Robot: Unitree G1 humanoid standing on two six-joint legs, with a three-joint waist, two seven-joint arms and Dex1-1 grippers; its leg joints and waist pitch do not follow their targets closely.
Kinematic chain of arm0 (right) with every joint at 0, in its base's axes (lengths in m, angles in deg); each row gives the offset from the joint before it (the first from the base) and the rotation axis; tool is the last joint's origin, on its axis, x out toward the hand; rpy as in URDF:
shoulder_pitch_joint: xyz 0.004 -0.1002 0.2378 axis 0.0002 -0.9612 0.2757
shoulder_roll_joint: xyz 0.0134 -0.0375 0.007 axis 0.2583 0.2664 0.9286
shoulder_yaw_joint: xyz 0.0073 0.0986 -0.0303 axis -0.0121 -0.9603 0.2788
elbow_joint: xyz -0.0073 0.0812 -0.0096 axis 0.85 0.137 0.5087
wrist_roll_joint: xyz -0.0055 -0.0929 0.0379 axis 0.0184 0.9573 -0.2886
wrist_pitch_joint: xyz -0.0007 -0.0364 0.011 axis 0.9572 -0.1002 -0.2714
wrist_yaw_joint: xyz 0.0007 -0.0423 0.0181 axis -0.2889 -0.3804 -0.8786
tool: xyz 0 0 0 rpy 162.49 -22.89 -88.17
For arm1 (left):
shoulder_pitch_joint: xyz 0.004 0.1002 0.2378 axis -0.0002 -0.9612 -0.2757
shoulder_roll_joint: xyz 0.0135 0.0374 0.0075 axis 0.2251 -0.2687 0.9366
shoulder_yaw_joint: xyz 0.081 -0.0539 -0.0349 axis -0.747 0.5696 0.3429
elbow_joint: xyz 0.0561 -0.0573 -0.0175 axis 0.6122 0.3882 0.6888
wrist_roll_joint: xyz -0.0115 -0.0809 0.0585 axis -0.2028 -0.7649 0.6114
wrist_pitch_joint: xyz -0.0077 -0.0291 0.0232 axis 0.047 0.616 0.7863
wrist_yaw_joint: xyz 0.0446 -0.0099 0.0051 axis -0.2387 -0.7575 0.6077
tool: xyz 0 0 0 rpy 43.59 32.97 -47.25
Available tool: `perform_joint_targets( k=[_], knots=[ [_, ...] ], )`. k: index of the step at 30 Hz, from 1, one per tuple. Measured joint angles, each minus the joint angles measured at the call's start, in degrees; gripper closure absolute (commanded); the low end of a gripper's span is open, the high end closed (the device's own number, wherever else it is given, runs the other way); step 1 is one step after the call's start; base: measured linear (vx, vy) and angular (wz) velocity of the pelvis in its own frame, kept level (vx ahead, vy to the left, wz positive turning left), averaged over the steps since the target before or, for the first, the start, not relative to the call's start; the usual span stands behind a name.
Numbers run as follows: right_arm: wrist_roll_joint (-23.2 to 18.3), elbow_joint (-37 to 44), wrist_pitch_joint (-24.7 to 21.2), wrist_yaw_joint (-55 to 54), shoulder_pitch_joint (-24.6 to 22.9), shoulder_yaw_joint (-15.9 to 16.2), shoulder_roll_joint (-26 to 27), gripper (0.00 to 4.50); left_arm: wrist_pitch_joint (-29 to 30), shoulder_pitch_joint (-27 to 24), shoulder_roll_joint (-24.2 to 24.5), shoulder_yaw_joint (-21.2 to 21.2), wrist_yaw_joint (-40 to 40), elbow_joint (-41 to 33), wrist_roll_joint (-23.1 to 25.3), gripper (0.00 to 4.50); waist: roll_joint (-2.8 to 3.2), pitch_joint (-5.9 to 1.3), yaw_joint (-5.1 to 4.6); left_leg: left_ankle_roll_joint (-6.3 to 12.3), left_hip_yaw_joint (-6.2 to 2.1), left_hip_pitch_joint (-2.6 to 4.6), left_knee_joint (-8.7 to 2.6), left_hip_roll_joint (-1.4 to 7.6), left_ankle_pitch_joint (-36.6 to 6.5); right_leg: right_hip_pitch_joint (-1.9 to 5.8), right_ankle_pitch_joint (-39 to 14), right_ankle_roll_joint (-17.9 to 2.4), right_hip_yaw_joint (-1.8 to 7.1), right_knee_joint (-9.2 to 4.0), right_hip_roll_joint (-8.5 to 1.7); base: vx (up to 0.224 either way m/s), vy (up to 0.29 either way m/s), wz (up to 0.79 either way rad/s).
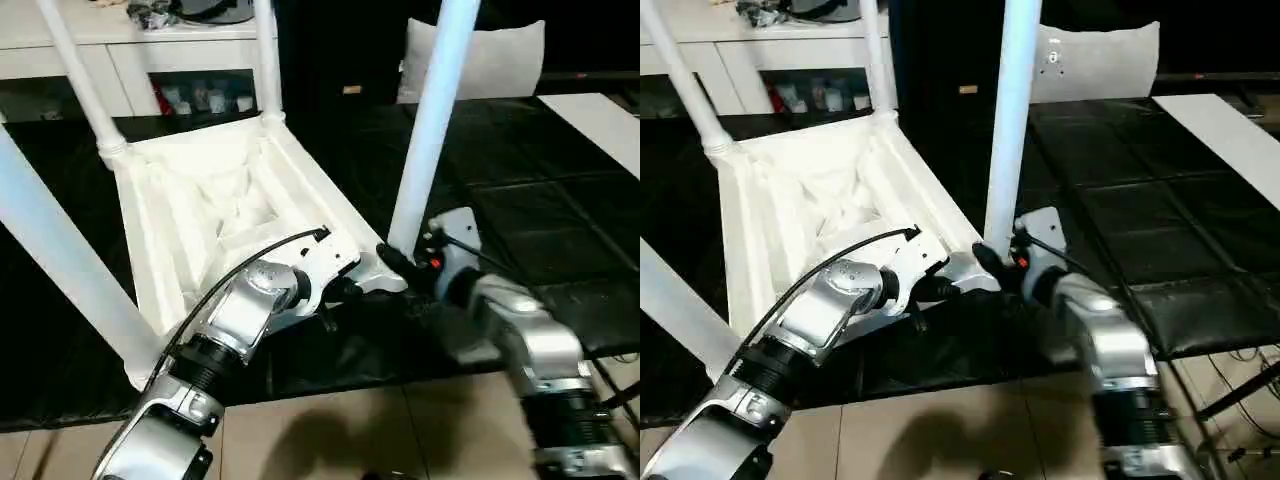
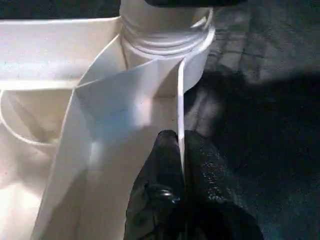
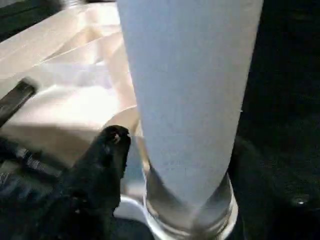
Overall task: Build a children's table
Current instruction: Rotate leg to tighten
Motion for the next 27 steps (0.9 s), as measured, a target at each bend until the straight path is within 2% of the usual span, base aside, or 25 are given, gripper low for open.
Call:
perform_joint_targets(
  k=[3, 6, 11, 16, 17, 19, 21, 27],
  knots=[
    [-0.05, 0.46, 1.59, 5.38, -0.46, 1.86, -4.17, 0.83, -3.83, -0.57, 2.43, -0.96, -3.56, 0.0, -0.37, 4.5, 0.0, 0.0, 0.3, -0.01, 0.01, 0.0, 0.01, 0.01, 0.01, -0.08, -0.03, -0.02, 0.03, 0.11, 0.0, 0.0, 0.0, 0.0],
    [-0.7, 1.67, 2.29, 13.54, -1.13, 4.02, -8.91, 0.83, -8.66, -1.28, 5.81, -1.9, -9.43, 0.0, -1.37, 4.5, -0.02, 0.02, 0.92, -0.01, 0.01, 0.01, 0.02, 0.02, 0.02, -0.06, -0.03, -0.02, 0.02, 0.13, 0.0, 0.0, 0.0, 0.0],
    [-3.25, 2.83, 2.43, 23.75, -1.75, 5.71, -12.74, 0.83, -14.54, -1.47, 9.84, -3.73, -17.46, 0.06, -2.25, 4.5, -0.08, 0.04, 2.82, -0.01, 0.03, 0.02, 0.08, -0.01, 0.01, 0.03, -0.03, -0.02, 0.05, 0.12, -0.09, 0.0, 0.0, 0.0],
    [-4.97, 2.86, 3.52, 31.48, -2.14, 7.62, -16.15, 0.83, -19.72, -0.95, 13.3, -5.63, -24.64, 0.72, -3.38, 4.5, -0.12, 0.07, 3.81, 0.01, 0.06, 0.02, 0.09, 0.01, -0.02, -0.01, -0.08, -0.01, 0.08, 0.19, -0.09, 0.0, 0.0, 0.0],
    [-5.12, 2.84, 3.8, 32.6, -2.11, 7.62, -16.45, 1.0, -20.75, -0.77, 13.88, -5.75, -26.15, 1.09, -3.45, 4.5, -0.12, 0.07, 3.97, 0.01, 0.06, 0.05, 0.09, 0.02, -0.02, 0.0, -0.09, -0.03, 0.07, 0.22, -0.08, 0.0, 0.0, 0.0],
    [-6.02, 2.87, 3.8, 34.45, -2.18, 8.03, -16.6, 1.0, -21.68, -0.32, 14.53, -6.36, -27.91, 1.22, -3.41, 4.5, -0.12, 0.07, 4.08, 0.0, 0.07, 0.07, 0.09, 0.03, -0.01, 0.01, -0.09, -0.03, 0.07, 0.24, -0.08, 0.0, 0.0, 0.0],
    [-7.03, 3.57, 3.2, 36.48, -2.82, 8.79, -16.71, 1.29, -22.87, -0.02, 15.13, -6.86, -29.52, 1.52, -3.4, 4.5, -0.15, 0.08, 4.16, 0.0, 0.07, 0.08, 0.12, 0.02, -0.01, 0.03, -0.09, -0.03, 0.09, 0.24, -0.08, 0.0, 0.0, 0.0],
    [-8.25, 4.41, 2.5, 37.68, -3.3, 9.57, -16.7, 1.8, -24.07, 0.18, 15.18, -7.43, -31.6, 1.78, -3.51, 4.5, -0.17, 0.07, 4.14, -0.01, 0.08, 0.08, 0.13, 0.02, -0.01, 0.03, -0.09, -0.03, 0.1, 0.26, -0.09, 0.0, 0.0, 0.0]
  ],
)
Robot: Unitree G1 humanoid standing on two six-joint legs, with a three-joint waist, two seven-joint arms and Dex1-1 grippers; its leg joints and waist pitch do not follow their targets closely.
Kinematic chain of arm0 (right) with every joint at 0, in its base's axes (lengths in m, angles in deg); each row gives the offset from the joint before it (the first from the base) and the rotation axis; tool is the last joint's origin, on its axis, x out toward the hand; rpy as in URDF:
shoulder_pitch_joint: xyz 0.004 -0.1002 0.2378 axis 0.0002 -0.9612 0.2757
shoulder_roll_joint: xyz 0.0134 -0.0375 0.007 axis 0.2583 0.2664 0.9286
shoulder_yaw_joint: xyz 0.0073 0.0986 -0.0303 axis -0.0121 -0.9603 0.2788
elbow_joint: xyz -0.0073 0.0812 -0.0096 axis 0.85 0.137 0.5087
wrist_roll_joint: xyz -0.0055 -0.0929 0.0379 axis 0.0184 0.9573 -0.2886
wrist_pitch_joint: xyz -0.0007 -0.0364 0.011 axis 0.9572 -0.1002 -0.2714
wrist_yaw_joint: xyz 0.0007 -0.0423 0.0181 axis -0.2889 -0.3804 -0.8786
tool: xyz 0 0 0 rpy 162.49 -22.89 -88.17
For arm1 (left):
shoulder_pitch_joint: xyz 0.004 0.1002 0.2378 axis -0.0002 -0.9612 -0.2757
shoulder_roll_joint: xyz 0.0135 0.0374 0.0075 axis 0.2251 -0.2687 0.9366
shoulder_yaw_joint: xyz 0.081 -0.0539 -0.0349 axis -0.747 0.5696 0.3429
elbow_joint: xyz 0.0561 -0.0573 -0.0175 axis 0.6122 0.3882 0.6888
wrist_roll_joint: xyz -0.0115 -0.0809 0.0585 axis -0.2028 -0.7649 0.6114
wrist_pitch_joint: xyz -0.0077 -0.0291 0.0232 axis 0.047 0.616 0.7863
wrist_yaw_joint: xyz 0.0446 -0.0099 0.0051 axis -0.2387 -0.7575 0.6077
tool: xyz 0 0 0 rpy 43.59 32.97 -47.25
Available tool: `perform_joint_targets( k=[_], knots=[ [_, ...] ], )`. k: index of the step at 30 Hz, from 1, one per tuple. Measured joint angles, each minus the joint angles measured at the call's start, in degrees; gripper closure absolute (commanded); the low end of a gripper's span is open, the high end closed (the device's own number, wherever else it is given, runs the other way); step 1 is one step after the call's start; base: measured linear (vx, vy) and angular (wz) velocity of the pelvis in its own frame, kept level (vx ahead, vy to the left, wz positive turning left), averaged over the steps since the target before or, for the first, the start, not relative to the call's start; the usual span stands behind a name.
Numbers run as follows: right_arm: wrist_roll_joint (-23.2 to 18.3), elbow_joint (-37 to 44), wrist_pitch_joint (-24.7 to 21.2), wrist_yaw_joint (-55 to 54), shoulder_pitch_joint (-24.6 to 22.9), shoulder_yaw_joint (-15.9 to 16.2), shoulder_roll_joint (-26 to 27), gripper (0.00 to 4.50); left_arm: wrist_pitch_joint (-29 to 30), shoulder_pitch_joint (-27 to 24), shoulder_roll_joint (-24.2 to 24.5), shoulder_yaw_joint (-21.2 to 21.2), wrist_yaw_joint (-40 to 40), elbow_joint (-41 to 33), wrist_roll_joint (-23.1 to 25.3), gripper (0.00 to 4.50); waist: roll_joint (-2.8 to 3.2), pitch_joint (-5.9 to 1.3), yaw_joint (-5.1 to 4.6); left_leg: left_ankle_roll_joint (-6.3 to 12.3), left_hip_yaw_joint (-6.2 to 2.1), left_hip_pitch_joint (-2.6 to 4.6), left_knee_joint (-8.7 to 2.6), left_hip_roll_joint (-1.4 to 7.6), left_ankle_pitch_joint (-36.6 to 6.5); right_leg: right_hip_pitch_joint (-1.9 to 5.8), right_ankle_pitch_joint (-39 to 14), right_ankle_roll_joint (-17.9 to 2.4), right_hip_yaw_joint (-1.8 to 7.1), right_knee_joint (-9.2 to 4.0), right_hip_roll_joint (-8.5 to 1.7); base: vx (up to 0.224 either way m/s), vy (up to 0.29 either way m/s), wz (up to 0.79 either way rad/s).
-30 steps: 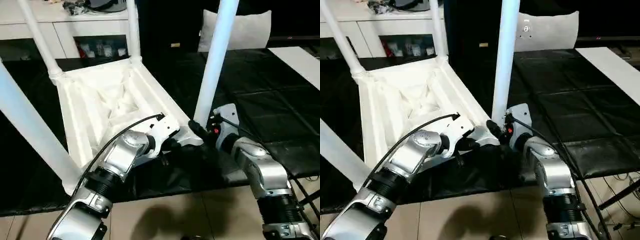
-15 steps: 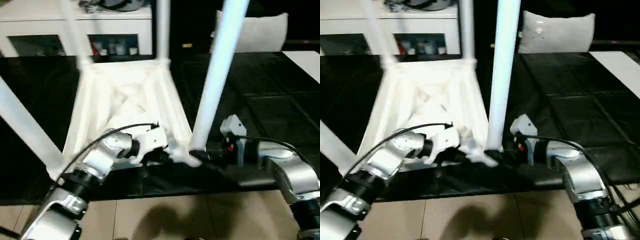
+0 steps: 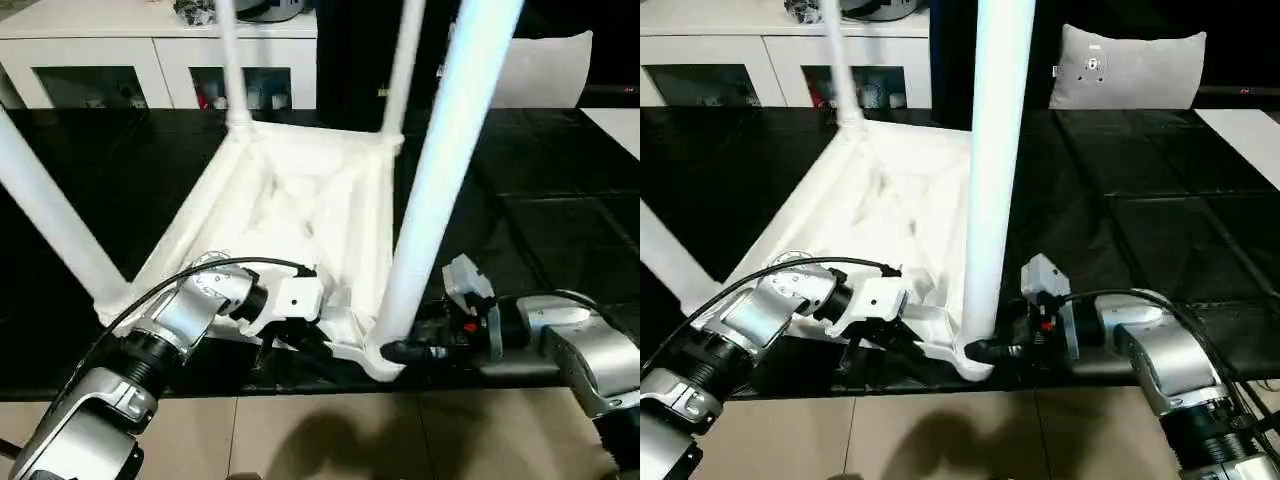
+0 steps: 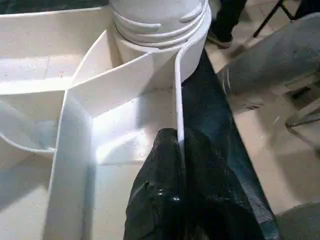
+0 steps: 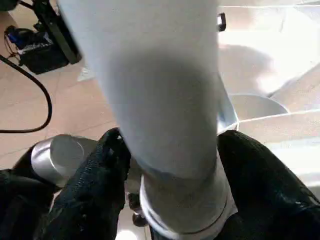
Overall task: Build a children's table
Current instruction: Rotate leg to tighten
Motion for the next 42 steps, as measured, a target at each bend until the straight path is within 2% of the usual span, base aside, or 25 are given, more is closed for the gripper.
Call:
perform_joint_targets(
  k=[7, 10, 13, 16, 17, 20, 21, 25, 27, 28, 32, 34, 39, 42],
  knots=[
    [-1.21, 0.8, -1.65, 0.61, -0.55, -0.11, 0.24, 2.34, 1.01, 0.0, -0.63, -0.13, -0.97, 0.19, -1.05, 4.5, -0.01, 0.0, 0.02, 0.0, 0.0, -0.01, 0.0, 0.0, 0.0, 0.0, 0.0, 0.0, 0.0, 0.0, 0.0, 0.0, 0.0, 0.0],
    [-1.81, 2.29, -3.62, -1.71, -1.54, -1.1, 1.38, 2.43, 4.58, -0.14, -0.87, 0.39, -0.31, -0.57, -1.33, 4.5, 0.0, -0.01, -0.03, -0.01, 0.01, 0.02, 0.0, 0.0, 0.01, 0.01, 0.0, 0.0, 0.01, 0.02, 0.0, 0.0, 0.0, 0.0],
    [-1.18, 2.54, -5.09, -7.9, -1.81, -2.75, 3.78, 2.43, 9.36, -0.27, -1.74, 1.8, 3.75, -1.11, -0.34, 4.5, 0.0, -0.01, -0.5, -0.33, 0.0, 0.14, 0.06, -0.01, -0.01, 0.1, 0.1, -0.06, 0.02, 0.03, 0.02, 0.0, 0.0, 0.0],
    [1.81, 1.33, -6.47, -19.1, -0.88, -5.5, 9.3, 2.45, 16.52, -0.75, -4.46, 4.47, 11.54, -1.92, 0.57, 4.5, -0.01, 0.0, -2.5, -0.65, 0.02, 0.22, 0.11, -0.01, 0.05, 0.08, 0.12, -0.04, 0.0, -0.02, 0.06, 0.0, 0.0, 0.0],
    [2.63, 0.62, -6.94, -22.94, -0.04, -6.23, 10.72, 2.46, 18.66, -0.78, -5.86, 5.19, 14.21, -2.19, 0.85, 4.5, -0.02, 0.01, -3.55, -0.65, 0.04, 0.18, 0.2, -0.05, 0.04, 0.08, 0.13, -0.02, -0.11, -0.09, 0.08, 0.0, 0.0, 0.0],
    [5.05, -0.51, -8.12, -32.5, 1.55, -8.26, 14.95, 2.5, 23.31, -1.29, -9.81, 6.52, 21.85, -3.39, 2.08, 4.5, -0.04, 0.02, -4.99, -0.65, 0.0, 0.12, 0.24, -0.06, 0.05, 0.07, 0.13, -0.02, -0.15, -0.12, 0.13, 0.0, 0.0, 0.0],
    [5.77, -0.78, -8.26, -34.87, 2.03, -8.55, 15.86, 2.5, 24.13, -1.28, -10.81, 6.84, 23.82, -3.47, 2.44, 4.5, -0.03, 0.01, -5.08, -0.65, -0.02, 0.08, 0.23, -0.06, 0.05, 0.06, 0.13, -0.02, -0.19, -0.13, 0.13, 0.0, 0.0, 0.0],
    [7.04, -0.95, -8.81, -41.16, 2.74, -9.52, 18.51, 2.51, 27.04, -1.28, -13.86, 8.12, 29.21, -3.53, 2.62, 4.5, -0.05, 0.01, -4.93, -0.63, -0.12, 0.01, 0.19, -0.06, 0.03, 0.09, 0.13, -0.01, -0.23, -0.14, 0.13, 0.0, 0.0, 0.0],
    [8.35, -1.79, -7.67, -44.68, 3.13, -10.39, 20.34, 2.51, 28.93, -1.19, -16.36, 8.79, 32.87, -3.58, 3.36, 4.5, -0.03, 0.0, -4.89, -0.46, -0.13, -0.03, 0.19, -0.06, -0.04, 0.09, 0.13, -0.01, -0.17, -0.14, 0.09, 0.0, 0.0, 0.0],
    [8.5, -1.85, -7.38, -45.0, 3.12, -10.5, 20.34, 1.97, 29.37, -1.18, -16.81, 8.79, 33.45, -3.76, 3.43, 4.5, 0.0, -0.02, -4.86, -0.35, -0.13, -0.03, 0.18, -0.05, -0.06, 0.09, 0.13, -0.01, -0.13, -0.14, 0.07, 0.0, 0.0, 0.0],
    [8.49, -1.71, -6.75, -44.87, 2.91, -10.52, 20.5, 1.75, 30.08, -1.21, -17.03, 8.54, 34.02, -4.56, 3.43, 4.5, 0.04, -0.04, -4.78, -0.05, -0.12, -0.06, -0.01, -0.02, -0.01, 0.01, 0.03, 0.05, -0.09, -0.15, 0.07, 0.0, 0.0, 0.0],
    [8.4, -1.72, -6.44, -43.92, 2.81, -10.46, 19.72, 1.42, 29.29, -1.21, -16.8, 8.0, 33.84, -4.57, 3.5, 4.5, 0.05, -0.04, -4.66, -0.04, -0.12, -0.08, -0.03, -0.03, -0.01, -0.01, 0.02, 0.05, -0.09, -0.14, 0.07, 0.0, 0.0, 0.0],
    [7.24, -1.84, -4.48, -35.98, 1.87, -9.82, 14.6, 0.99, 25.03, -1.2, -14.8, 6.22, 31.27, -4.15, 3.6, 4.5, 0.26, 0.01, -4.02, -0.03, -0.11, -0.08, -0.03, -0.02, -0.01, -0.02, 0.02, 0.04, -0.09, -0.13, 0.07, 0.0, 0.0, 0.0],
    [7.11, -1.85, -2.81, -30.19, 1.81, -7.79, 9.86, 0.79, 21.54, -1.21, -13.12, 5.5, 28.05, -3.44, 3.41, 4.5, 0.33, 0.02, -3.57, -0.03, -0.11, -0.07, -0.02, -0.01, 0.0, -0.02, 0.02, 0.04, -0.1, -0.1, 0.07, 0.0, 0.0, 0.0]
  ],
)
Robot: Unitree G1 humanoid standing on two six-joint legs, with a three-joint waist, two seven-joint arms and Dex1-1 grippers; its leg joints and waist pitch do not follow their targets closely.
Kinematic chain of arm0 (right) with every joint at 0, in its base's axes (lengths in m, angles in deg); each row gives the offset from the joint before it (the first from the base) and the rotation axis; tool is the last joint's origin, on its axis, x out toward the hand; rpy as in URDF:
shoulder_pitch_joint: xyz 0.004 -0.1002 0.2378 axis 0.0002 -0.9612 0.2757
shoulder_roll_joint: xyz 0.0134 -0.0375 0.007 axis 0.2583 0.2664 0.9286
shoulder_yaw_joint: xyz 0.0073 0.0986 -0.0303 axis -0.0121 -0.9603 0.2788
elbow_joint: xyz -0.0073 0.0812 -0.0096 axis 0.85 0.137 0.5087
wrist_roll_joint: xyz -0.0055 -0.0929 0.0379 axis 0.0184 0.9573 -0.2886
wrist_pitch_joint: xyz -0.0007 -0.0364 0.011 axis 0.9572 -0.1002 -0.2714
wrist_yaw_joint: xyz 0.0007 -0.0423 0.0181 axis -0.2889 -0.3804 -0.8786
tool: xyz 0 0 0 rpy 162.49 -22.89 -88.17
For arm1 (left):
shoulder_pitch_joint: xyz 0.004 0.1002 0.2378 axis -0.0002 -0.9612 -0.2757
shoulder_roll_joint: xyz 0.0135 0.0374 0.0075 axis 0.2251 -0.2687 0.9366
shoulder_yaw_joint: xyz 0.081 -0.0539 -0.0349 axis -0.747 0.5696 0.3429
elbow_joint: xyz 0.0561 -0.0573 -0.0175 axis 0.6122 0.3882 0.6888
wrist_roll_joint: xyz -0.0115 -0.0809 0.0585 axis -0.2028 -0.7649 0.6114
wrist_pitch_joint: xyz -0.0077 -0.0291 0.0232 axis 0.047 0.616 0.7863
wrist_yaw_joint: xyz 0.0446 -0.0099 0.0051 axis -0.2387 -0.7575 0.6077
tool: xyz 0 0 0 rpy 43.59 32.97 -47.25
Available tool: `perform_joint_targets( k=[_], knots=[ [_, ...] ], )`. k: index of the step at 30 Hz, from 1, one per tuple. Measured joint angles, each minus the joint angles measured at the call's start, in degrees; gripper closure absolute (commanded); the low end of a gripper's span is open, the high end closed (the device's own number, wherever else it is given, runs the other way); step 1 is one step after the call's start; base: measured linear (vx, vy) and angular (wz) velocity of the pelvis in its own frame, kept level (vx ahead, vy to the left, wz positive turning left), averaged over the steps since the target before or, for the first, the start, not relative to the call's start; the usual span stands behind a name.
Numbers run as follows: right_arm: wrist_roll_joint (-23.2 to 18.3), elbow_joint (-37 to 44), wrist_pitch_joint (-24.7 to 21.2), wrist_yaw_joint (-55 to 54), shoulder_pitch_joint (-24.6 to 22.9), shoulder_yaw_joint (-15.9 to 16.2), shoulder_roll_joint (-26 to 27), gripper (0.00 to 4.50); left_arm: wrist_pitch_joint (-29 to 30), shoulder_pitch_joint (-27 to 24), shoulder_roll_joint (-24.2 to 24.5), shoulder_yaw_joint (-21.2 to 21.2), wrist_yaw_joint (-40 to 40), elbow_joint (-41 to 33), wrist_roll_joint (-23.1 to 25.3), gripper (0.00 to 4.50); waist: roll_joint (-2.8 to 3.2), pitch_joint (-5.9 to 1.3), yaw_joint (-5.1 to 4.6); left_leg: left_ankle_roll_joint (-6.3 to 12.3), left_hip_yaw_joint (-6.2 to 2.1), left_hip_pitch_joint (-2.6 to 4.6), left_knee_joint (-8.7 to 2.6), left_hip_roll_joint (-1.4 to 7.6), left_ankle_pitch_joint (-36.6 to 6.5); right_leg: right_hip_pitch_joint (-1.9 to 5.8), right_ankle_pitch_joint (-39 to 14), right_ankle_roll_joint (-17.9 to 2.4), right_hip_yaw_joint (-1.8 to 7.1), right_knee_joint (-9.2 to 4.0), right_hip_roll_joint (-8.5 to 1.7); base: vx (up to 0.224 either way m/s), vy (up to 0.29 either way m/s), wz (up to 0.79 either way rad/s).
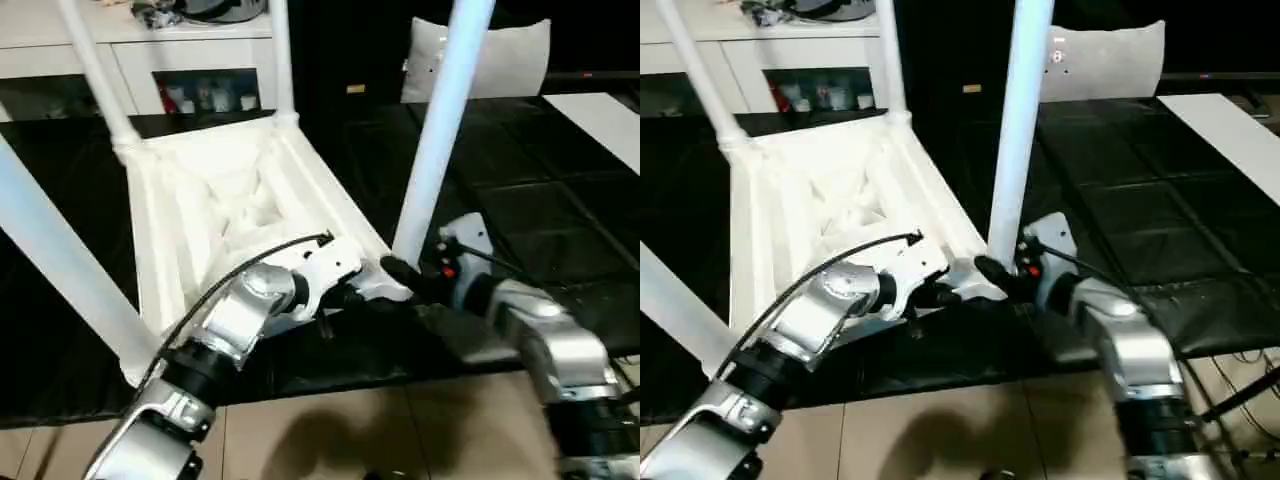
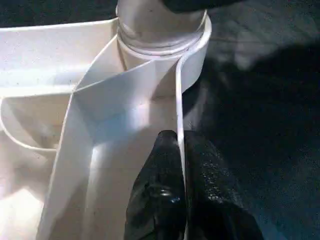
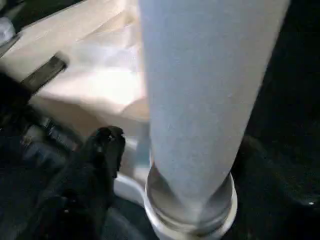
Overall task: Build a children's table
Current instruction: Rotate leg to tighten
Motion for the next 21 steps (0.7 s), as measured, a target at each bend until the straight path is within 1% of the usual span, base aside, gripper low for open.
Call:
perform_joint_targets(
  k=[1, 3, 5, 7, 9, 11, 12, 13, 15, 16, 17, 18, 20, 21],
  knots=[
    [-0.08, 0.04, 0.47, 2.52, -0.03, 0.59, -1.7, 0.68, -1.22, -0.03, 0.73, -0.29, -1.45, 0.17, -0.28, 4.5, 0.0, 0.0, 0.17, 0.0, 0.0, 0.0, 0.0, 0.0, 0.0, 0.0, 0.0, 0.0, 0.0, 0.0, 0.0, 0.0, 0.0, 0.0],
    [-0.34, 0.27, 1.28, 7.48, -0.06, 1.81, -4.39, 0.68, -3.7, -0.1, 2.6, -0.82, -4.58, 0.52, -1.02, 4.5, -0.02, 0.01, 0.33, 0.0, 0.0, 0.0, 0.01, 0.02, 0.0, 0.01, 0.0, 0.0, -0.01, 0.02, 0.01, 0.0, 0.0, 0.0],
    [-0.41, 0.36, 2.11, 11.14, -0.09, 2.58, -5.6, 0.68, -6.73, -0.09, 4.76, -1.57, -7.42, 0.8, -1.11, 4.5, -0.04, 0.01, 0.55, 0.0, -0.01, 0.01, 0.01, 0.03, 0.0, 0.01, 0.0, 0.0, 0.0, 0.03, 0.01, 0.0, 0.0, 0.0],
    [-1.0, 0.19, 3.11, 15.39, -0.04, 3.7, -7.02, 0.68, -10.45, 0.1, 6.85, -2.21, -11.05, 1.73, -1.56, 4.5, -0.05, 0.02, 1.08, 0.0, -0.01, 0.0, 0.04, 0.02, 0.0, 0.02, 0.0, 0.0, 0.01, 0.02, -0.01, 0.0, 0.0, 0.0],
    [-1.55, 0.05, 4.03, 19.41, 0.03, 4.78, -8.17, 0.68, -13.38, 0.32, 8.34, -2.64, -14.27, 2.41, -1.81, 4.5, -0.06, 0.02, 1.89, 0.0, 0.0, 0.0, 0.04, 0.01, 0.0, 0.03, 0.0, -0.01, 0.03, 0.03, -0.03, 0.0, 0.0, 0.0],
    [-2.34, 0.04, 4.13, 23.25, 0.53, 6.48, -9.65, 0.68, -15.62, 0.61, 9.94, -3.4, -17.87, 2.88, -2.26, 4.5, -0.07, 0.02, 2.31, 0.0, 0.0, 0.01, 0.04, 0.0, 0.0, 0.04, 0.0, -0.01, 0.03, 0.03, -0.04, 0.0, 0.0, 0.0],
    [-2.79, 0.03, 4.13, 25.04, 0.57, 7.07, -9.98, 0.92, -16.52, 0.64, 10.54, -3.75, -19.59, 2.89, -2.4, 4.5, -0.11, 0.02, 2.6, 0.02, 0.0, 0.01, 0.04, 0.01, -0.01, 0.04, -0.01, -0.02, 0.03, 0.04, -0.04, 0.0, 0.0, 0.0],
    [-3.03, 0.03, 4.12, 26.04, 0.57, 7.46, -9.97, 1.01, -17.13, 0.68, 10.98, -4.04, -20.74, 2.89, -2.65, 4.5, -0.12, 0.03, 2.79, 0.01, 0.0, 0.01, 0.04, 0.01, -0.01, 0.03, -0.01, -0.03, 0.04, 0.04, -0.04, 0.0, 0.0, 0.0],
    [-3.58, 0.04, 3.93, 27.76, 0.58, 8.27, -9.97, 1.01, -18.49, 0.81, 11.87, -4.84, -23.05, 2.82, -3.0, 4.5, -0.14, 0.04, 3.24, 0.02, 0.03, 0.01, 0.04, 0.01, -0.02, 0.03, -0.01, -0.04, 0.07, 0.07, -0.04, 0.0, 0.0, 0.0],
    [-3.87, 0.04, 3.78, 28.61, 0.65, 8.56, -9.97, 1.16, -18.91, 0.83, 12.2, -5.09, -23.92, 2.81, -3.11, 4.5, -0.16, 0.04, 3.41, 0.02, 0.03, 0.02, 0.04, 0.01, -0.02, 0.03, -0.01, -0.04, 0.07, 0.08, -0.04, 0.0, 0.0, 0.0],
    [-4.31, 0.1, 3.52, 29.5, 0.68, 8.75, -9.96, 1.43, -19.56, 0.85, 12.44, -5.45, -24.68, 2.77, -3.24, 4.5, -0.17, 0.04, 3.58, 0.02, 0.03, 0.03, 0.05, 0.02, -0.02, 0.03, -0.01, -0.04, 0.07, 0.09, -0.05, 0.0, 0.0, 0.0],
    [-4.75, 0.12, 3.39, 30.0, 0.68, 8.8, -9.97, 1.43, -19.98, 0.88, 12.54, -5.69, -25.11, 2.74, -3.28, 4.5, -0.18, 0.04, 3.63, 0.02, 0.03, 0.03, 0.07, 0.02, -0.02, 0.04, -0.01, -0.04, 0.08, 0.1, -0.05, 0.0, 0.0, 0.0],
    [-5.46, 0.27, 2.69, 31.26, 0.68, 9.08, -10.02, 1.63, -21.04, 1.01, 12.79, -5.95, -26.16, 2.76, -3.3, 4.5, -0.19, 0.03, 3.64, 0.01, 0.03, 0.04, 0.1, 0.02, -0.01, 0.05, -0.01, -0.05, 0.09, 0.12, -0.05, 0.0, 0.0, 0.0],
    [-5.79, 0.3, 2.35, 31.58, 0.68, 9.12, -10.07, 1.63, -21.38, 1.05, 12.79, -6.0, -26.51, 2.83, -3.29, 4.5, -0.19, 0.03, 3.64, 0.01, 0.03, 0.05, 0.11, 0.01, -0.01, 0.05, 0.0, -0.06, 0.09, 0.12, -0.05, 0.0, 0.0, 0.0]
  ],
)
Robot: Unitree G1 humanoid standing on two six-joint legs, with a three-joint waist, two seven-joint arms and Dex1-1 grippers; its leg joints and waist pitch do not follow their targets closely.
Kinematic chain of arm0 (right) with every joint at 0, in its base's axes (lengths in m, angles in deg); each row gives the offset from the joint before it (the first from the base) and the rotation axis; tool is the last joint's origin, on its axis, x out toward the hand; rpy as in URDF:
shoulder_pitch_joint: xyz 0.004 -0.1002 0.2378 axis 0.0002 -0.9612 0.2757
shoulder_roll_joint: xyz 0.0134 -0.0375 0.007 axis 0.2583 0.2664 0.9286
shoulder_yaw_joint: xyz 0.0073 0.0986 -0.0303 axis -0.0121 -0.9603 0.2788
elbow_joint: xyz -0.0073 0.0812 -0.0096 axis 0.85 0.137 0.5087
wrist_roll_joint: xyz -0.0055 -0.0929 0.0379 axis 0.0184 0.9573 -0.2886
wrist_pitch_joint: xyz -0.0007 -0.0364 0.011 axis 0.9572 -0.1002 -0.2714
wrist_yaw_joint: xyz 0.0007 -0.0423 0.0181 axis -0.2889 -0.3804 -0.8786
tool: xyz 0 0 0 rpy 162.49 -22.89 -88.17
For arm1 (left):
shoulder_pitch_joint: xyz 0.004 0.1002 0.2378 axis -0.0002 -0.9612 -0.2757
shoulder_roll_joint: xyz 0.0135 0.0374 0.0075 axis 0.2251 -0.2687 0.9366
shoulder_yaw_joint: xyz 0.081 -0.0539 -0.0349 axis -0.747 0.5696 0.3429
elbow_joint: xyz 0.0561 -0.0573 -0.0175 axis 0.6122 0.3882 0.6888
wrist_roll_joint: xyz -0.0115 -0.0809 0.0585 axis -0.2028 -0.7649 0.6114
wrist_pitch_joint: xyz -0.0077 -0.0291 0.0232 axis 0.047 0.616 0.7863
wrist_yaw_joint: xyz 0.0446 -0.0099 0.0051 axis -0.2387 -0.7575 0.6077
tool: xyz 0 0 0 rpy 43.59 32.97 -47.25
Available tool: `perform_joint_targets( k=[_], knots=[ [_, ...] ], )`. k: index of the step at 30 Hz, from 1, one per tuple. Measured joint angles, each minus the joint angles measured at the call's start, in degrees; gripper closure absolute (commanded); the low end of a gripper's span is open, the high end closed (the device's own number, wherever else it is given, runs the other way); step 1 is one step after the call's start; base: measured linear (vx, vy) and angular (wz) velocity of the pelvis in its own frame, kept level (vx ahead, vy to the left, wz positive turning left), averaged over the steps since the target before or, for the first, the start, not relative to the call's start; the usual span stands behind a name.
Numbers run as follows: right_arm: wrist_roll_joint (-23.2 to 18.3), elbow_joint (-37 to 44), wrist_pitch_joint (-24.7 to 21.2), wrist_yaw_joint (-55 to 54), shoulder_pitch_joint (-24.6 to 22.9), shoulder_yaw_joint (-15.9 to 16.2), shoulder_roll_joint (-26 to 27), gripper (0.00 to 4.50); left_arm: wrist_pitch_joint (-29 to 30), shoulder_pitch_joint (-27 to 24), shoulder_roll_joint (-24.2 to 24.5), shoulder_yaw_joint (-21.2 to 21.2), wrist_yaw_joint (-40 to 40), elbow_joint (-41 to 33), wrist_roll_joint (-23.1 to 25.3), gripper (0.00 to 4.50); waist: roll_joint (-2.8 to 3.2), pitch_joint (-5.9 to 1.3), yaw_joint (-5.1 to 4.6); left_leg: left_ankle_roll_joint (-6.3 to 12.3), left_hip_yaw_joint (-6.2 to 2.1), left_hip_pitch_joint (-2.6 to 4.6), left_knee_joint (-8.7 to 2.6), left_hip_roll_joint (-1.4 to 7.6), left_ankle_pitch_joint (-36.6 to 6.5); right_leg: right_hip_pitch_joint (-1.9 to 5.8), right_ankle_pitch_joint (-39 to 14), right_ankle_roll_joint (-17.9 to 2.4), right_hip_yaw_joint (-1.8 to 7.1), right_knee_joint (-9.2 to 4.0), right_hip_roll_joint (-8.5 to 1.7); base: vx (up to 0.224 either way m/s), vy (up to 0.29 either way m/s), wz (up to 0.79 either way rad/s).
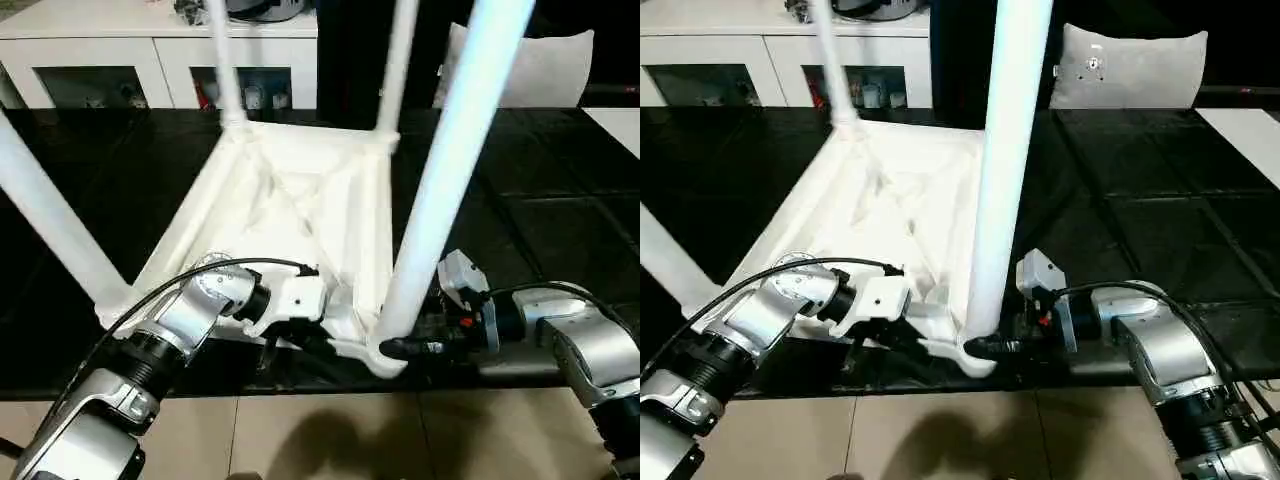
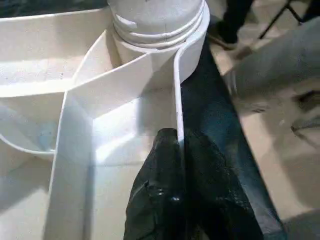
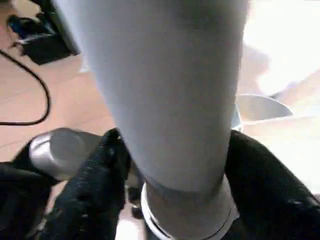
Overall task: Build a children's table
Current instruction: Rotate leg to tighten
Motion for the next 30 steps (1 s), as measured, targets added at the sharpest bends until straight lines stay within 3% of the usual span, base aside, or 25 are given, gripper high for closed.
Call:
perform_joint_targets(
  k=[8, 11, 15, 22, 24, 29, 30],
  knots=[
    [-1.45, 1.77, -2.61, 1.37, -0.72, 0.3, -1.13, 2.35, -0.82, 0.12, -0.16, -0.41, -1.81, 0.38, -0.46, 4.5, -0.01, 0.0, -0.04, -0.01, 0.0, 0.01, 0.0, 0.0, 0.0, 0.01, -0.01, 0.01, -0.01, 0.0, 0.0, 0.0, 0.0, 0.0],
    [-1.64, 2.08, -3.27, 0.47, -1.06, -0.06, -0.48, 2.38, 0.97, 0.11, -0.29, -0.32, -1.83, 0.15, -0.97, 4.5, -0.01, 0.0, -0.29, -0.03, 0.01, 0.04, 0.0, 0.0, 0.0, 0.01, 0.0, 0.0, 0.0, 0.03, 0.01, 0.0, 0.0, 0.0],
    [-1.24, 3.25, -6.97, -7.56, -1.47, -2.37, 3.09, 2.42, 8.4, 0.01, -1.23, 1.71, 2.53, -0.81, -0.02, 4.5, 0.03, -0.02, -0.75, -0.41, 0.0, 0.14, 0.02, 0.0, 0.04, 0.07, 0.15, -0.12, -0.01, 0.04, 0.03, 0.0, 0.0, 0.0],
    [3.75, 0.44, -12.01, -31.82, 1.35, -8.94, 13.95, 2.46, 22.52, -0.23, -8.68, 5.98, 19.33, -2.11, 2.37, 4.5, 0.02, -0.05, -5.11, -0.63, 0.0, 0.14, 0.24, -0.07, 0.11, 0.07, 0.2, -0.08, -0.17, -0.11, 0.11, 0.0, 0.0, 0.0],
    [5.18, -0.23, -12.09, -38.27, 1.96, -10.26, 16.79, 2.46, 24.67, -0.4, -11.36, 6.67, 24.25, -2.24, 2.64, 4.5, 0.01, -0.05, -5.48, -0.63, -0.06, 0.11, 0.24, -0.05, 0.11, 0.08, 0.2, -0.08, -0.28, -0.18, 0.13, 0.0, 0.0, 0.0],
    [8.38, -0.5, -10.12, -49.11, 2.24, -11.27, 21.67, 2.46, 28.36, -0.46, -15.91, 8.51, 32.29, -2.22, 3.52, 4.5, 0.02, -0.06, -5.25, -0.61, -0.2, 0.0, 0.12, -0.05, 0.09, 0.22, 0.22, -0.06, -0.46, -0.46, 0.13, 0.0, 0.0, 0.0],
    [8.59, -0.62, -9.51, -49.99, 2.0, -11.54, 22.34, 2.15, 29.06, -0.46, -16.37, 8.76, 32.88, -2.31, 3.53, 4.5, 0.06, -0.08, -5.26, -0.58, -0.2, 0.0, 0.09, -0.06, 0.07, 0.27, 0.24, -0.02, -0.47, -0.57, 0.13, 0.0, 0.0, 0.0]
  ],
)
